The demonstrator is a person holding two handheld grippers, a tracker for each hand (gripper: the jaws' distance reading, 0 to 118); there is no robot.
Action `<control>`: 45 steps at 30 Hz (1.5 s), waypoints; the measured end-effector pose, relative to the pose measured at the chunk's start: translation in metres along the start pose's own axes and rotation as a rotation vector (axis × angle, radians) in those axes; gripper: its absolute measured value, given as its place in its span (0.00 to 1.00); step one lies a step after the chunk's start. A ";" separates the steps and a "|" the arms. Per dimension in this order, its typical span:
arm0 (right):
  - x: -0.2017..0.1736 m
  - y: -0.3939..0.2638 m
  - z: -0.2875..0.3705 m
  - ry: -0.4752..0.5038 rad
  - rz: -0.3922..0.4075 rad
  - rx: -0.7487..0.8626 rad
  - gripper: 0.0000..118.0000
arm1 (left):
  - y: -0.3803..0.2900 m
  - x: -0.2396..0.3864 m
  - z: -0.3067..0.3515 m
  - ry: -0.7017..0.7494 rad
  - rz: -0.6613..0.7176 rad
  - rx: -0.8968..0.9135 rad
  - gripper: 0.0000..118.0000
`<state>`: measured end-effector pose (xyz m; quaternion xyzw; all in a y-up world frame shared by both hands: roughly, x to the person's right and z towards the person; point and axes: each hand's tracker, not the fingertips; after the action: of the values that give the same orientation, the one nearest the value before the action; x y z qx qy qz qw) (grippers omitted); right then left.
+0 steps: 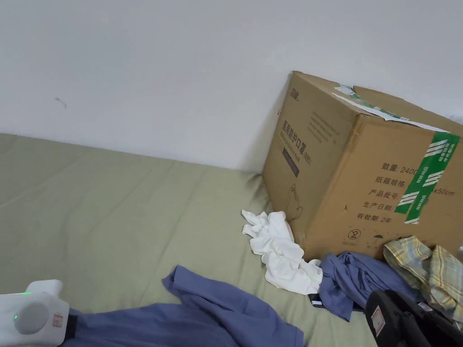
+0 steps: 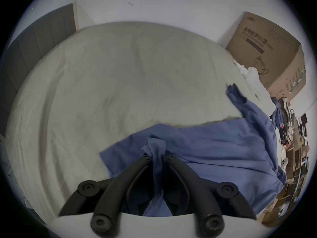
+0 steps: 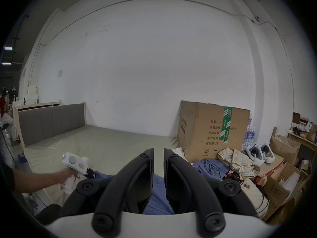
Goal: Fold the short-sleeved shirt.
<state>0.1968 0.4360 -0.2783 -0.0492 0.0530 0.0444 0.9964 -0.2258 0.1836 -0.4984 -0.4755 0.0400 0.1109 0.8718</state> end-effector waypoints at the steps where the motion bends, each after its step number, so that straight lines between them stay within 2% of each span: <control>1: 0.002 0.002 -0.003 -0.012 0.019 -0.009 0.20 | 0.003 0.003 0.012 -0.018 -0.003 0.038 0.10; 3: 0.009 0.006 -0.013 -0.019 0.091 -0.006 0.35 | 0.007 0.008 0.044 -0.071 -0.005 0.122 0.10; 4: 0.013 0.007 -0.020 -0.010 0.104 -0.008 0.45 | 0.007 0.011 0.059 -0.087 -0.004 0.164 0.10; 5: 0.017 0.007 -0.032 0.012 0.114 -0.022 0.61 | 0.006 0.014 0.076 -0.105 -0.011 0.206 0.10; 6: 0.022 0.006 -0.047 0.042 0.131 -0.056 0.72 | 0.006 0.019 0.091 -0.118 -0.035 0.230 0.10; 7: 0.025 0.003 -0.064 0.053 0.140 -0.089 0.79 | 0.003 0.022 0.103 -0.119 -0.053 0.253 0.10; 11: 0.029 -0.025 -0.158 0.117 0.164 -0.239 0.81 | -0.009 0.035 0.138 -0.136 -0.112 0.310 0.10; 15: 0.014 -0.071 -0.261 0.183 0.171 -0.370 0.81 | -0.030 0.039 0.146 -0.163 -0.090 0.342 0.10; 18: 0.000 -0.119 -0.334 0.177 0.188 -0.503 0.81 | -0.042 0.045 0.144 -0.146 -0.112 0.355 0.10; 21: -0.008 -0.159 -0.382 0.155 0.125 -0.591 0.74 | -0.044 0.042 0.137 -0.139 -0.116 0.353 0.10; 23: -0.004 -0.147 -0.364 0.144 0.099 -0.629 0.67 | -0.045 0.036 0.134 -0.108 -0.097 0.359 0.10; 25: -0.005 -0.149 -0.362 0.150 0.074 -0.708 0.67 | -0.044 0.028 0.131 -0.128 -0.058 0.347 0.10; 26: 0.012 -0.193 -0.351 0.150 0.052 -0.744 0.67 | -0.043 0.026 0.128 -0.136 -0.055 0.337 0.10; 28: 0.015 -0.198 -0.343 0.152 0.019 -0.780 0.67 | -0.043 0.027 0.127 -0.123 -0.073 0.330 0.10; 29: 0.015 -0.196 -0.337 0.142 0.012 -0.800 0.57 | -0.044 0.029 0.126 -0.106 -0.081 0.335 0.10; 30: 0.009 -0.233 -0.367 0.148 0.013 -0.845 0.28 | -0.043 0.029 0.127 -0.104 -0.087 0.328 0.10; 31: 0.007 -0.240 -0.368 0.138 0.061 -0.869 0.05 | -0.043 0.029 0.127 -0.106 -0.087 0.325 0.10; 32: 0.006 -0.243 -0.366 0.093 0.146 -0.863 0.05 | -0.043 0.029 0.127 -0.111 -0.080 0.326 0.10; 33: 0.002 -0.242 -0.361 0.105 0.155 -0.824 0.05 | -0.043 0.029 0.128 -0.114 -0.079 0.321 0.10; 35: -0.004 -0.232 -0.349 0.144 0.108 -0.860 0.05 | -0.041 0.030 0.131 -0.120 -0.081 0.316 0.10; 37: 0.001 -0.216 -0.337 0.177 -0.002 -0.848 0.05 | -0.035 0.030 0.134 -0.137 -0.049 0.305 0.10; 39: 0.029 -0.208 -0.352 0.190 -0.130 -0.785 0.05 | -0.028 0.028 0.146 -0.168 -0.017 0.312 0.10; 40: 0.038 -0.196 -0.348 0.192 -0.158 -0.756 0.05 | -0.027 0.029 0.154 -0.173 -0.014 0.328 0.10; 45: 0.083 -0.116 -0.312 0.160 -0.171 -0.557 0.05 | -0.011 0.035 0.206 -0.155 -0.039 0.411 0.10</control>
<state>0.2578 0.2959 -0.5853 -0.3284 0.1127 -0.0310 0.9373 -0.1969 0.3559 -0.3828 -0.2785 -0.0147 0.1195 0.9529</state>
